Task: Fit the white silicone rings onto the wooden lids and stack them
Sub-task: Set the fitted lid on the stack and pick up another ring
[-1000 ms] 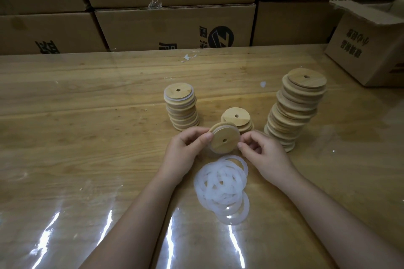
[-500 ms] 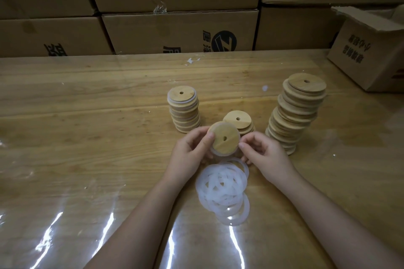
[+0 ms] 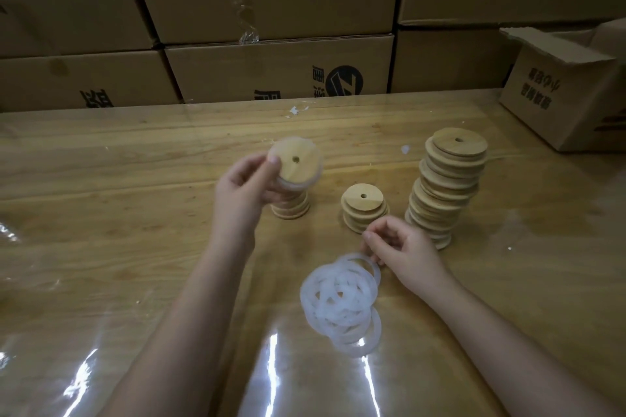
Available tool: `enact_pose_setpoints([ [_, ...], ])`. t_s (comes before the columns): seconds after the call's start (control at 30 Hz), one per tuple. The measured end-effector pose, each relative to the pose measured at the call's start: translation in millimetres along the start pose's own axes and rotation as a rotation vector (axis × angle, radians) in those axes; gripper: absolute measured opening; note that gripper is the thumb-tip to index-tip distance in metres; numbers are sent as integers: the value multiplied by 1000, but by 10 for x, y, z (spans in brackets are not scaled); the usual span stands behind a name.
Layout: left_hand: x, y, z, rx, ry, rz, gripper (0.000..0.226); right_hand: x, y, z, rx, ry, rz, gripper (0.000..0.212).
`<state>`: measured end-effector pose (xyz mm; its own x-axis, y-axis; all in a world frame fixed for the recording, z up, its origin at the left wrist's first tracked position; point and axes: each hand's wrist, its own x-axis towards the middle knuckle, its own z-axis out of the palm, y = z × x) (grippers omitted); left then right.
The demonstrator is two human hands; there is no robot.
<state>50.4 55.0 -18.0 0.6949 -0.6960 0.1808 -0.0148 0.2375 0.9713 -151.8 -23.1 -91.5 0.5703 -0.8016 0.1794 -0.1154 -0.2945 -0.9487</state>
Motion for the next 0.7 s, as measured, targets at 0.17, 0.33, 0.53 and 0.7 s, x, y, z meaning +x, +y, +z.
enact_pose_setpoints([
  [0.17, 392, 209, -23, 79, 79, -87, 9, -4, 8, -1, -10, 2, -3, 16],
  [0.33, 551, 66, 33, 252, 147, -192, 13, 2, 17, 0, -13, -4, 2, 18],
  [0.53, 582, -119, -1, 441, 268, -114, 6, 3, 17, -3, -20, -6, -3, 22],
  [0.7, 573, -85, 23, 636, 161, 53, 30, 6, 11, 3, -29, -1, 5, 24],
])
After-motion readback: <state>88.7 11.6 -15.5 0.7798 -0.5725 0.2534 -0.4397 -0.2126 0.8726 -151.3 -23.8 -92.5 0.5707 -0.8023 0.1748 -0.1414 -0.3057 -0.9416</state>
